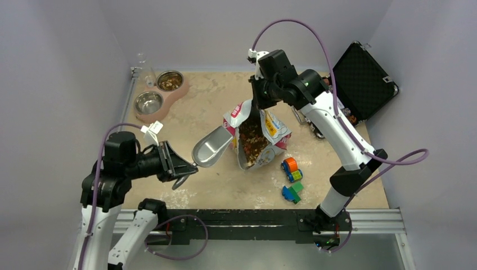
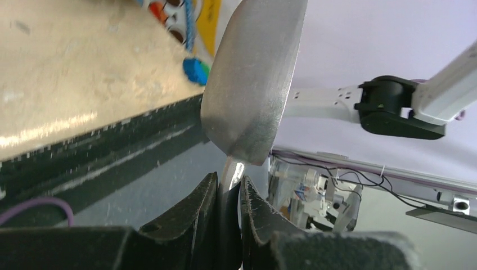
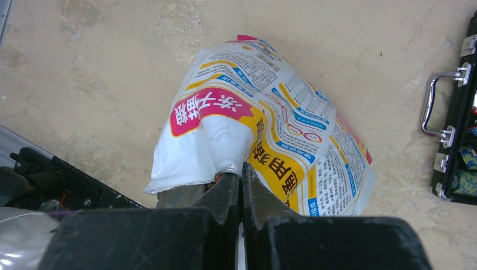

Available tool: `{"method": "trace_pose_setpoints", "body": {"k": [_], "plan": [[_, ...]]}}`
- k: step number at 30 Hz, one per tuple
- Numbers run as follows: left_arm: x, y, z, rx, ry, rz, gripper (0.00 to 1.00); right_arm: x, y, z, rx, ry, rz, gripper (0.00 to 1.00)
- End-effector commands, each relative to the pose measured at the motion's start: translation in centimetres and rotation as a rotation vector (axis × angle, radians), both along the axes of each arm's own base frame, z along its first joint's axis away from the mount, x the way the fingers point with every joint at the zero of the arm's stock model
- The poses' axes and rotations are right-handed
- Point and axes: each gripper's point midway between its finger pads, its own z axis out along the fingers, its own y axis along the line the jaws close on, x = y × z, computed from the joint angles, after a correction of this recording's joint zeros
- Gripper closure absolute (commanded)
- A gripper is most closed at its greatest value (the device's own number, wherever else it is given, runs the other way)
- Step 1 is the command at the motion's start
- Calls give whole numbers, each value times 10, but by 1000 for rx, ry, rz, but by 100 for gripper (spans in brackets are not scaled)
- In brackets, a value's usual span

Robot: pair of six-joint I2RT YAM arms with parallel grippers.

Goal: Serve the pet food

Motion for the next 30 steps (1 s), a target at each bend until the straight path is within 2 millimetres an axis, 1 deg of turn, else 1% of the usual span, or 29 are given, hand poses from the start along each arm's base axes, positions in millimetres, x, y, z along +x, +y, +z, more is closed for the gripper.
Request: {"method": "trace_pose_setpoints", "body": {"k": [1, 3, 5, 7, 9, 11, 12, 14, 16, 18, 20, 22, 27, 29, 30], "plan": [[-13, -2, -31, 30, 179, -29, 100, 13, 27, 78, 248, -181, -1, 100], [-10, -6, -35, 52, 210, -42, 100, 12, 28, 81, 260, -186, 3, 100], [-6, -15, -28, 63, 202, -79, 100, 11, 29, 83, 272, -187, 9, 100], [-3, -26, -15, 65, 175, -121, 100, 9, 32, 81, 282, -183, 23, 100], [-3, -33, -14, 99, 189, -142, 100, 7, 34, 82, 291, -180, 34, 100], [-2, -40, -15, 106, 210, -160, 100, 5, 35, 84, 294, -185, 41, 100], [-2, -43, -12, 104, 209, -167, 100, 3, 36, 84, 293, -187, 46, 100], [-1, -46, -3, 101, 193, -159, 100, 2, 36, 84, 292, -190, 51, 100], [5, -43, 7, 107, 172, -111, 100, 0, 35, 83, 292, -193, 55, 100], [9, -42, 12, 125, 178, -94, 100, -2, 36, 83, 296, -195, 59, 100], [15, -46, 7, 146, 221, -92, 100, -4, 36, 85, 300, -202, 61, 100], [22, -52, -2, 182, 274, -91, 100, -5, 37, 86, 297, -209, 62, 100], [38, -59, -21, 312, 345, -39, 100, -6, 41, 92, 312, -221, 47, 100], [40, -63, -27, 377, 369, -37, 100, -8, 43, 95, 315, -228, 36, 100], [38, -65, -30, 430, 384, -44, 100, -9, 43, 96, 315, -231, 29, 100]]}}
